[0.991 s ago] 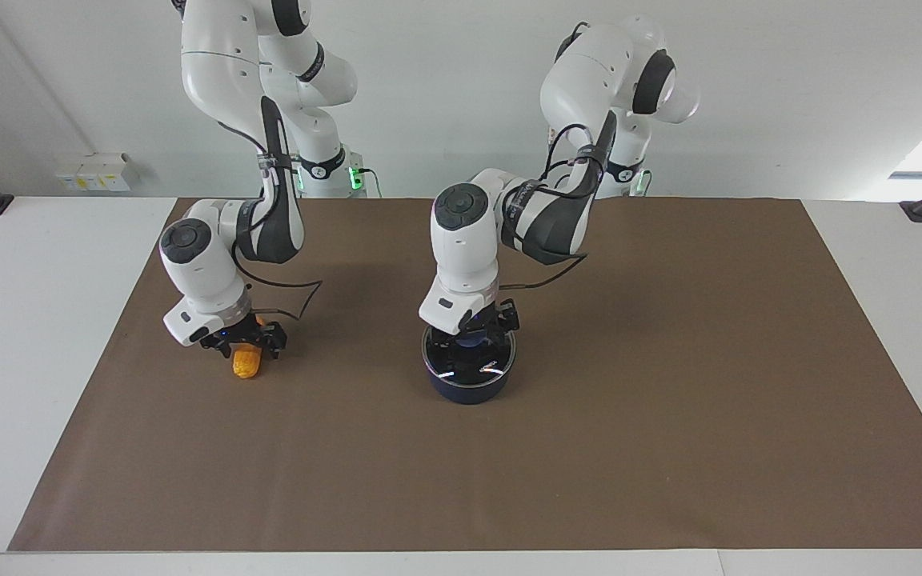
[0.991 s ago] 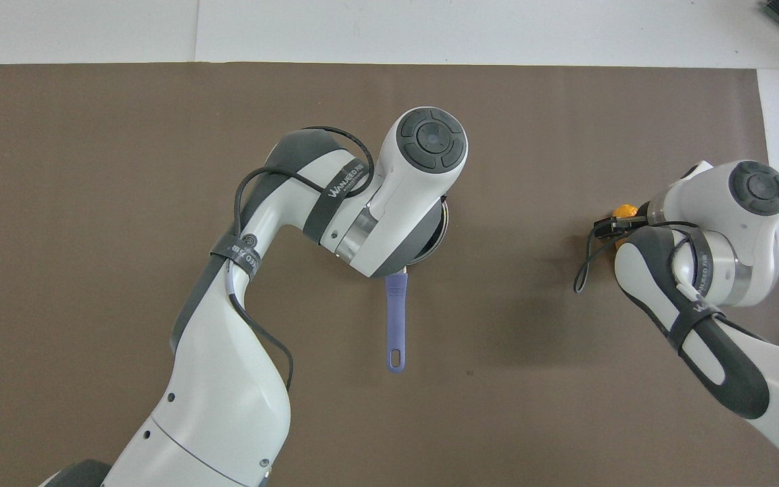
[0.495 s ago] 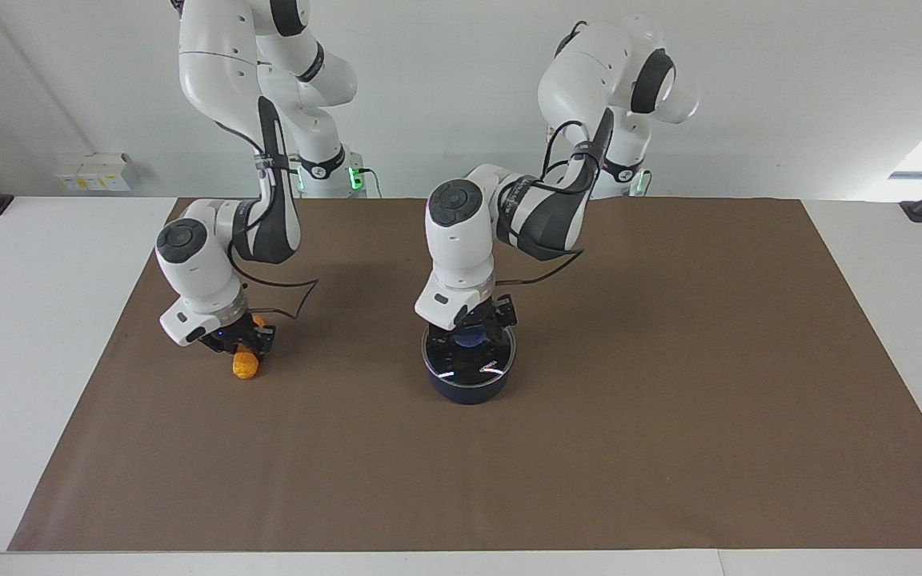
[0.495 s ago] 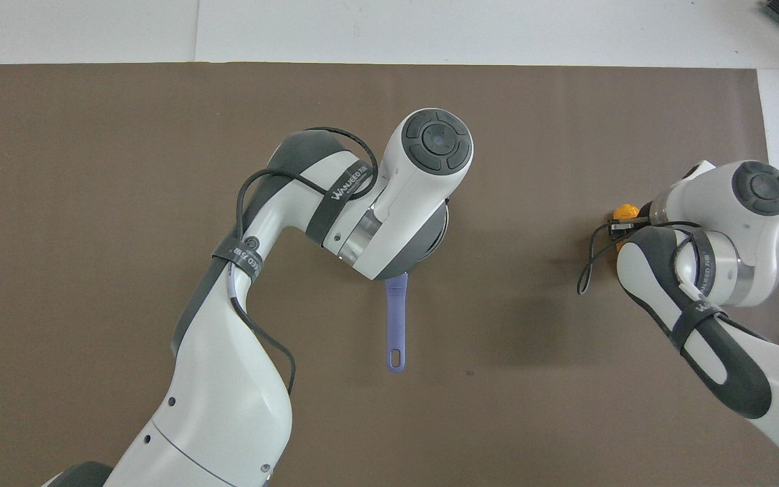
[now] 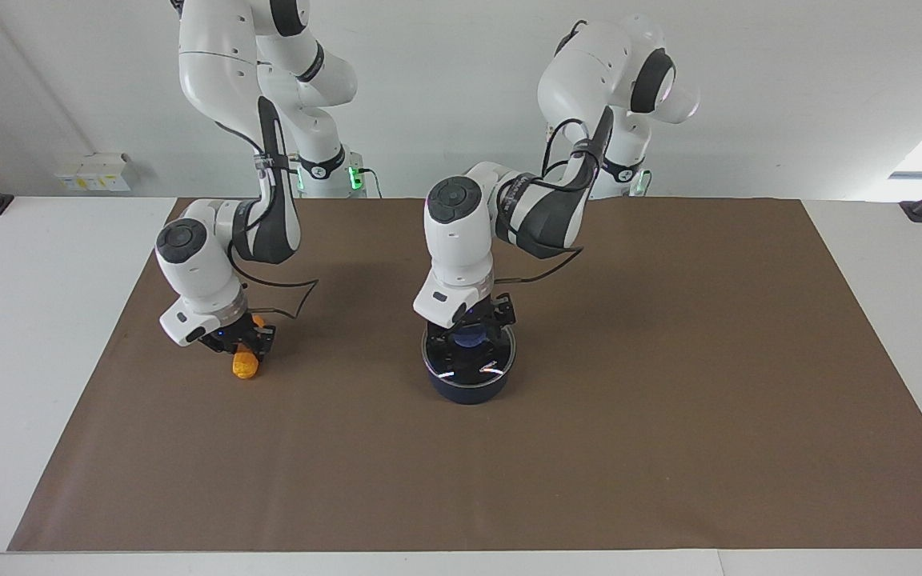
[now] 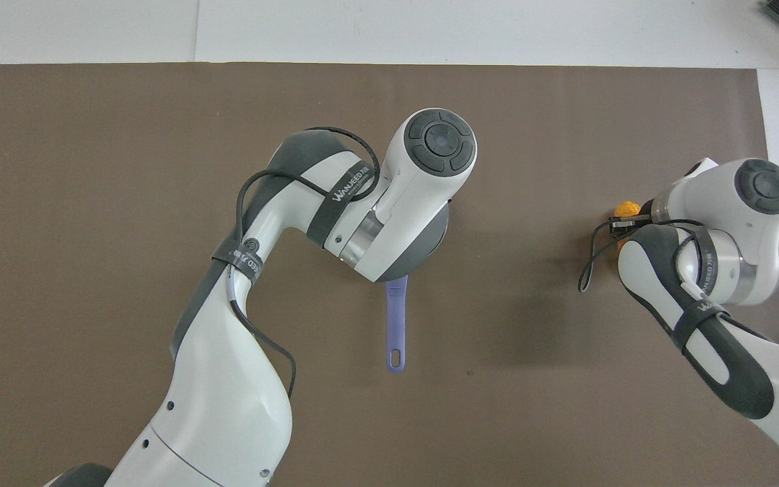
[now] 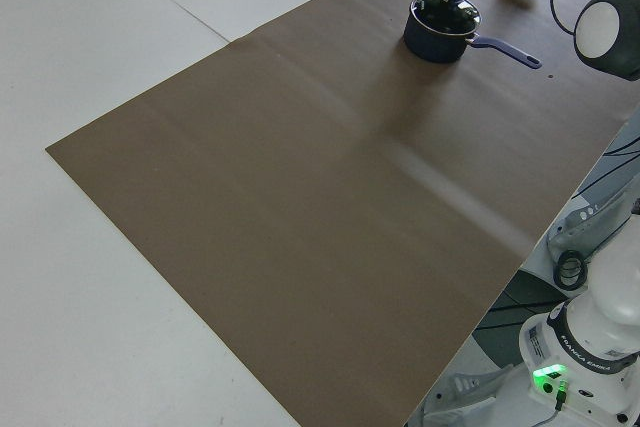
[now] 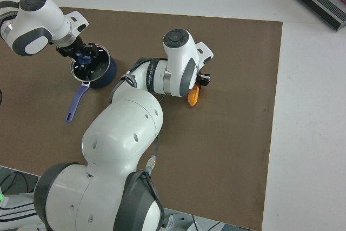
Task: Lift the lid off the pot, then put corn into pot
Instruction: 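Grasp the lid knob with the left gripper while the right gripper grasps the corn, then lift the glass lid with the left gripper while the right gripper lifts the corn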
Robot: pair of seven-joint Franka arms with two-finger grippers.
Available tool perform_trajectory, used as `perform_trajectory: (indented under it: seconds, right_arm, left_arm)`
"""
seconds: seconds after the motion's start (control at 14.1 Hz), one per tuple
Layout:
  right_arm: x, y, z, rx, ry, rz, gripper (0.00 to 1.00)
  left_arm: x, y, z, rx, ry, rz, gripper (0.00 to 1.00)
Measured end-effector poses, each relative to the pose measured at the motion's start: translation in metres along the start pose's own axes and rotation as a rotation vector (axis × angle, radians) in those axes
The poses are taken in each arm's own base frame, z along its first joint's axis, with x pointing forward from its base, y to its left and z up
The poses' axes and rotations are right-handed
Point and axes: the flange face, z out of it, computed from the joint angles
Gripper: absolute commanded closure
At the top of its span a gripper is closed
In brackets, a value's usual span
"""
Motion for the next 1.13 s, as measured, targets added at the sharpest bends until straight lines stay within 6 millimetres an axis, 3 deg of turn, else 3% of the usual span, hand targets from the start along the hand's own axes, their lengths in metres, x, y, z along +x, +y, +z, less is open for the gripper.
perform_trajectory:
  seconds: [0.07, 0.28, 0.35, 0.5, 0.78, 0.92, 1.13]
  right_arm:
    - [0.001, 0.0, -0.006, 0.0, 0.003, 0.0, 1.0]
    - [0.003, 0.0, -0.012, 0.001, 0.009, 0.0, 1.0]
    - [0.003, 0.0, -0.012, 0.001, 0.009, 0.0, 1.0]
    - [0.003, 0.0, -0.012, 0.001, 0.009, 0.0, 1.0]
    - [0.004, -0.001, -0.019, 0.002, 0.012, -0.002, 1.0]
    - [0.005, -0.003, -0.037, 0.006, 0.0, -0.005, 1.0]
    - [0.007, -0.003, -0.089, 0.013, -0.012, -0.008, 1.0]
  left_arm:
    - [-0.001, 0.0, -0.001, -0.001, 0.001, -0.015, 0.76]
    - [-0.001, 0.0, -0.005, -0.004, 0.005, -0.038, 0.85]
    - [-0.001, 0.0, -0.005, -0.003, 0.004, -0.041, 1.0]
    - [0.0, -0.001, -0.007, -0.005, 0.007, -0.045, 1.0]
    - [0.002, -0.008, -0.038, -0.034, 0.037, -0.055, 1.0]
    - [0.005, -0.015, -0.054, -0.048, 0.052, -0.065, 1.0]
    - [0.011, -0.031, -0.071, -0.04, 0.07, -0.083, 1.0]
